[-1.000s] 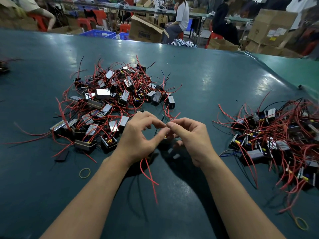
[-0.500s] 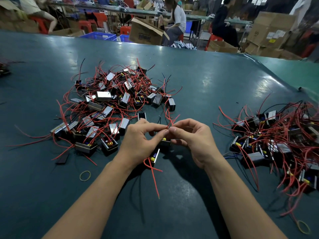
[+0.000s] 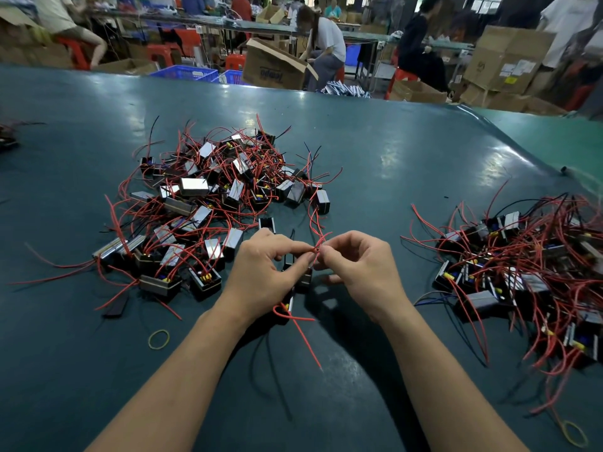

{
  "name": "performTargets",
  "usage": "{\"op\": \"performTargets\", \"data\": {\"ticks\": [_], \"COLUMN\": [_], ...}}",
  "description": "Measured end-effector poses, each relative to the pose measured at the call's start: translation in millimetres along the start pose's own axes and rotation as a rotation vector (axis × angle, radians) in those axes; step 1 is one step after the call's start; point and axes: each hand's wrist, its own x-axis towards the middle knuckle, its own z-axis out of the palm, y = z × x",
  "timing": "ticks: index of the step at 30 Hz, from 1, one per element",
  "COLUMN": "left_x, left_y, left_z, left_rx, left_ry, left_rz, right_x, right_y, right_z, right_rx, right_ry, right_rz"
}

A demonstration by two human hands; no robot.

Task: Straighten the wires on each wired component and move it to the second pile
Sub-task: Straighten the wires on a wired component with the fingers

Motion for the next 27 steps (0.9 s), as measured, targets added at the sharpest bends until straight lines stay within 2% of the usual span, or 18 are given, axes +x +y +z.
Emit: {"op": "performTargets", "data": {"ticks": [3,6,15,22,27], "left_x": [-0.1,1.5,0.8,0.4,1.6], "left_y": [0.9,0.9,-0.4,-3.5,-4.4], "left_z": [-0.9,-1.5,-1.8,-1.5,-2.4], "left_rx": [-0.017,-0.007,-0.061,-0.135,-0.108], "left_ry": [0.002,0.02,-0.023,0.001,0.008], "left_rz": [0.005,0.001,0.019,-0.046,-0.031], "right_x": [-1.8,-2.6,-2.5,-3.0,-2.5], "right_y": [4.6,6.1,1.6,-2.8,-4.3], "right_z": [5.3,7.9,1.6,2.5,2.4], "right_rx": [-0.26,-0.322,-0.191,0.014,0.09], "right_ry": [0.131,0.166,0.026,-0.008,-0.016], "right_rz": [-0.227,-0.352,-0.282,-0.141,-0.092]}}
